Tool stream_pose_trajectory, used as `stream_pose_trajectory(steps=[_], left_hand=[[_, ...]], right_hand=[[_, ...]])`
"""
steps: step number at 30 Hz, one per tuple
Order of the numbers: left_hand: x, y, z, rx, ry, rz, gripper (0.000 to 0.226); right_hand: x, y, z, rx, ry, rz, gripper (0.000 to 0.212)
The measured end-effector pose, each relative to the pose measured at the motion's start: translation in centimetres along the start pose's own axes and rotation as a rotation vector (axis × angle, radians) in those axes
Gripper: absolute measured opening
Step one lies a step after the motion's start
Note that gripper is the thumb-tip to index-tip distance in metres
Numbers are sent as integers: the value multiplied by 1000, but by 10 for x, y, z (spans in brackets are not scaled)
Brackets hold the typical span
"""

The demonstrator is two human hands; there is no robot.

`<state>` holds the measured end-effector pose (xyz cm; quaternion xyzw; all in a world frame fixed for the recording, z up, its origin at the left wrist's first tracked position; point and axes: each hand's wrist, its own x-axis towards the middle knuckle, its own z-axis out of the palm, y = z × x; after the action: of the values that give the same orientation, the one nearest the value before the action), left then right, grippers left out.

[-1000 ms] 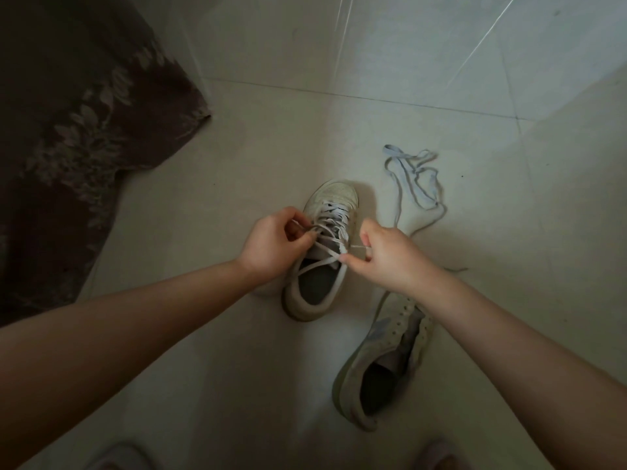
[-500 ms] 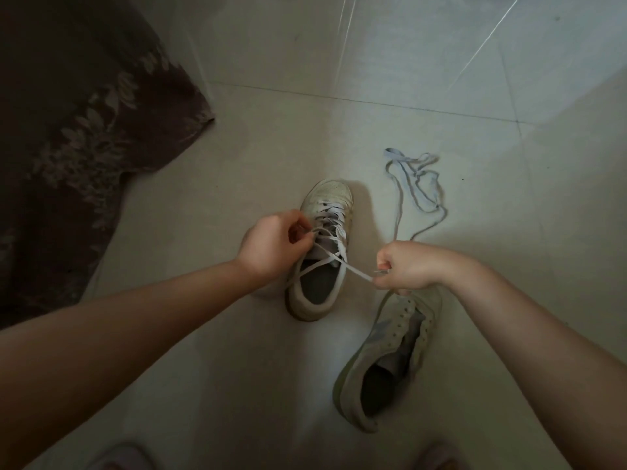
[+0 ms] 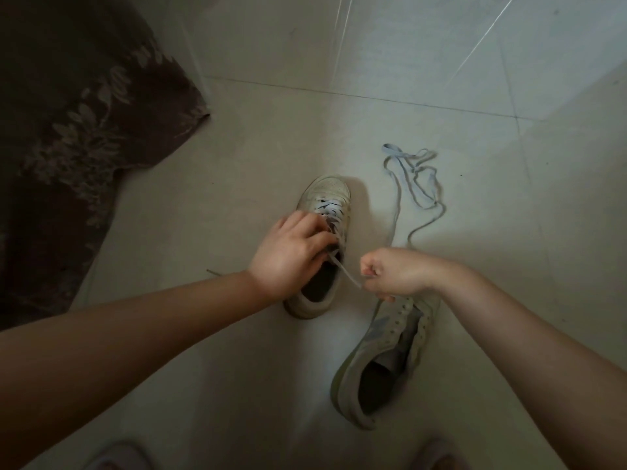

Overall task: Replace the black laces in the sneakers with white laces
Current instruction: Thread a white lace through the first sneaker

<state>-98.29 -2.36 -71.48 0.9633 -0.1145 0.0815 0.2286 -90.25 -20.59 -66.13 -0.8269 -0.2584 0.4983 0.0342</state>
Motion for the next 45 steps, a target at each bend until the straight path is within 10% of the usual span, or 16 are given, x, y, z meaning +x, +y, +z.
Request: stream_pose_trajectory(steps=[8,16,32,38,45], left_hand=[[1,0,-3,-258,-37,-300,25],[1,4,-10,-235,-29,-237,37],[-36,4,-7,-420,-163,-480,34],[22,32,-36,-1320,-152,-1003,30],[49,41,-46,-1710,-188,-992,26]], right_hand=[[1,4,9,-61,-39,33,17],[1,-12,6,442,526,-190,27],[10,-23,43,618,456,-300,18],[8,-26,41,651,680,-335,21],[3,-32,31,1069,520,-307,51]])
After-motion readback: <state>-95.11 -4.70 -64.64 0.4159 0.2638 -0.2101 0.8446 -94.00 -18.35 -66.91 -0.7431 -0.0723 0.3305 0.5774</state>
